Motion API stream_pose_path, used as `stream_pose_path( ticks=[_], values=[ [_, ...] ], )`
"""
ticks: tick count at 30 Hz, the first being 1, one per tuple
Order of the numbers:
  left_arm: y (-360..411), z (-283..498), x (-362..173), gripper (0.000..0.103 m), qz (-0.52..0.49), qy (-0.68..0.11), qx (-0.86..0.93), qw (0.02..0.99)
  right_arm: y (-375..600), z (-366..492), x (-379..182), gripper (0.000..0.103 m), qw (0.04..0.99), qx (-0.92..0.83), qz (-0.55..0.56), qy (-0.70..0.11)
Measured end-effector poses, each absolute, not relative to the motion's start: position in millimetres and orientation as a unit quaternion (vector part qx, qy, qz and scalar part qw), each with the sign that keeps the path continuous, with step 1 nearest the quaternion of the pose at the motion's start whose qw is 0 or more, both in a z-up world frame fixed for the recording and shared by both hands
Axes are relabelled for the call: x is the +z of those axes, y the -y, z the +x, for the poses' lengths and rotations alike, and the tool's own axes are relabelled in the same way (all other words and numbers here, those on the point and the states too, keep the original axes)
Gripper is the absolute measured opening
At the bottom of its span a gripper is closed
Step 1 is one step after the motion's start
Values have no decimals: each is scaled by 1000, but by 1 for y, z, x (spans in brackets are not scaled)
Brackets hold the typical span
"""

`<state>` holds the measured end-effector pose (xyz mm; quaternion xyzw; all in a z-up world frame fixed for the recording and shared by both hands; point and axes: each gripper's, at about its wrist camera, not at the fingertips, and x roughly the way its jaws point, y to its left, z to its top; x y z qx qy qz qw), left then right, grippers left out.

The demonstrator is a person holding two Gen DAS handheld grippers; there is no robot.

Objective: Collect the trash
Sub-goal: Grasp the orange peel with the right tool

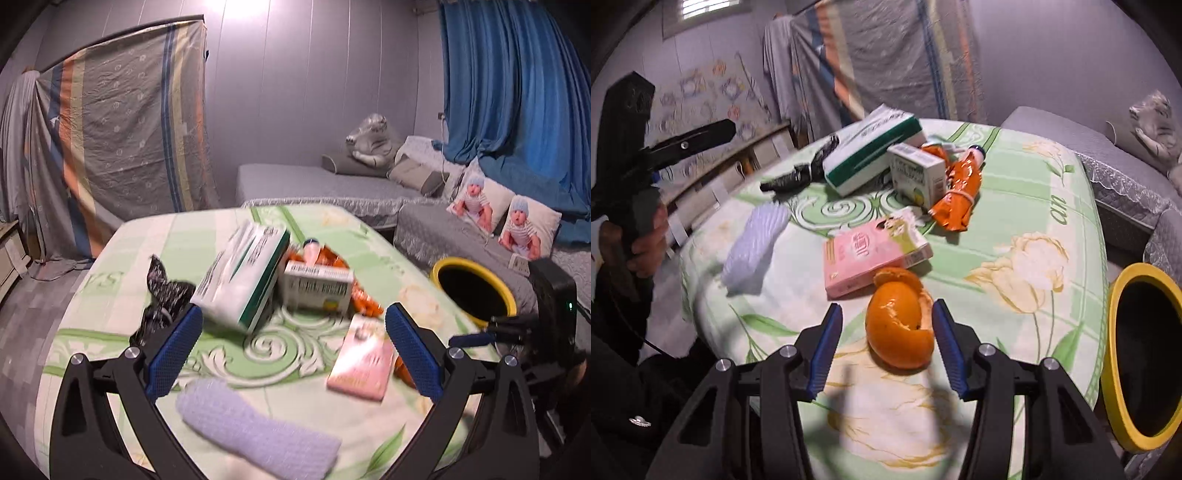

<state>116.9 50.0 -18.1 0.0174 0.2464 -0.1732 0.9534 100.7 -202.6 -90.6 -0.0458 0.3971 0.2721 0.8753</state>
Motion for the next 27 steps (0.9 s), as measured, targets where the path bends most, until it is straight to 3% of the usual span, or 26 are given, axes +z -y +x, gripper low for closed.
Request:
stream_pose_path(
  ticks=[10,13,19,27],
  values=[
    [-30,131,-54,95,57,-286,-213,932,178,117,-117,47,862,244,-90,-436],
    [-23,135,-65,95,69,-302,-216,926,178,120,-119,36,862,238,-91,-438],
    [-7,143,-85,95,87,-336,-236,908,192,120,-117,26,865,251,-45,-432],
    [30,161,-99,95,114,-366,-279,881,257,112,-95,24,881,241,80,-400]
  ],
)
